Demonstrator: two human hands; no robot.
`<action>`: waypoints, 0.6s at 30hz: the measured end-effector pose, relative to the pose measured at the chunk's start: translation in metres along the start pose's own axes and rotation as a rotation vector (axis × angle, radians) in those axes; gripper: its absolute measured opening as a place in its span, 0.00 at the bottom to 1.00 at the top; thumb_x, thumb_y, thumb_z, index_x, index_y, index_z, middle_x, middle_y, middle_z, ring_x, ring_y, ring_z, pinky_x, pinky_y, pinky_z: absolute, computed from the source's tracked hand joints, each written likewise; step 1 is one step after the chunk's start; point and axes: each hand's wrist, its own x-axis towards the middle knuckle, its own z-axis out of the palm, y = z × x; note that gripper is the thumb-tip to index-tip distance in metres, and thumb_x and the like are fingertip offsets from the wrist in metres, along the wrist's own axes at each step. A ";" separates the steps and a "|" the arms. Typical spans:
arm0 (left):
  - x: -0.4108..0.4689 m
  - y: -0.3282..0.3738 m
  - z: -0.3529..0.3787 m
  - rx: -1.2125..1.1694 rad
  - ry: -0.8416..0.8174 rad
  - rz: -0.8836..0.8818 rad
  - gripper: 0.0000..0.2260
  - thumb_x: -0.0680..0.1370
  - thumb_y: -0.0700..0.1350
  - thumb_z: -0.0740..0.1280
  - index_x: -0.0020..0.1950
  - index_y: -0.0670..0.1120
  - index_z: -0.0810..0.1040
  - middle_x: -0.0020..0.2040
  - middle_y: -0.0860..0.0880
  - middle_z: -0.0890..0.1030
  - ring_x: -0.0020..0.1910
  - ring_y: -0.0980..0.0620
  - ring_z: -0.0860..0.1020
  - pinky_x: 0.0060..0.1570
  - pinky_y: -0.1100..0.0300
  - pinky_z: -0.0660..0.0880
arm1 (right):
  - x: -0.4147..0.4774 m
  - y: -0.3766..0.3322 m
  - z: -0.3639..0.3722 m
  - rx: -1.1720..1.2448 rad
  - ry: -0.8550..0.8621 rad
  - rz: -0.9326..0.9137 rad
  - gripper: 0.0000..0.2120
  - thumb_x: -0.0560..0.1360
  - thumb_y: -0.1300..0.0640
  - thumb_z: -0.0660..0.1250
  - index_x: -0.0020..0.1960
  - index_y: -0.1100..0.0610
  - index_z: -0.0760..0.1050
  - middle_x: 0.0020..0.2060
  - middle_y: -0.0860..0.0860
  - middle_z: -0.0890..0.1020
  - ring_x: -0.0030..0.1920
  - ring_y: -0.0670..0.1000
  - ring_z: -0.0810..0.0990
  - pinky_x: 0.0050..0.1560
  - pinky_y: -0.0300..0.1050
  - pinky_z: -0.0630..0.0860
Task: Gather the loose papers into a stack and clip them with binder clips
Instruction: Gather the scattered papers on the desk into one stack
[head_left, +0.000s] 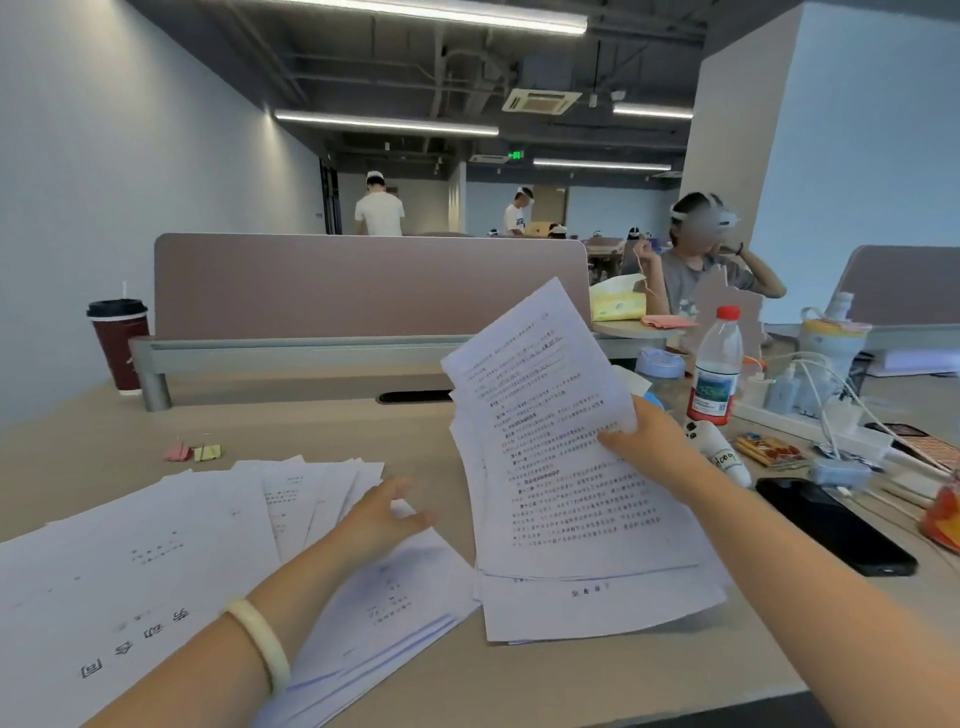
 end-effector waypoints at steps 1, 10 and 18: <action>0.003 0.007 0.004 -0.049 -0.008 0.026 0.29 0.75 0.50 0.67 0.74 0.46 0.61 0.74 0.49 0.63 0.73 0.50 0.62 0.64 0.61 0.61 | -0.002 0.000 -0.003 0.055 0.016 -0.020 0.18 0.77 0.62 0.61 0.67 0.57 0.69 0.60 0.56 0.78 0.58 0.55 0.76 0.54 0.47 0.72; -0.005 0.086 -0.006 -0.811 0.110 0.281 0.14 0.72 0.41 0.71 0.57 0.47 0.79 0.54 0.49 0.82 0.58 0.44 0.80 0.55 0.50 0.78 | -0.012 -0.027 -0.030 0.539 0.072 -0.188 0.16 0.74 0.63 0.67 0.60 0.52 0.70 0.54 0.51 0.81 0.53 0.55 0.81 0.56 0.59 0.78; -0.034 0.104 -0.072 -0.591 0.332 0.511 0.21 0.72 0.44 0.70 0.64 0.45 0.74 0.58 0.47 0.81 0.54 0.50 0.81 0.53 0.52 0.78 | 0.000 -0.069 -0.010 0.665 0.001 -0.338 0.26 0.70 0.58 0.73 0.64 0.53 0.66 0.56 0.47 0.80 0.55 0.48 0.80 0.53 0.49 0.80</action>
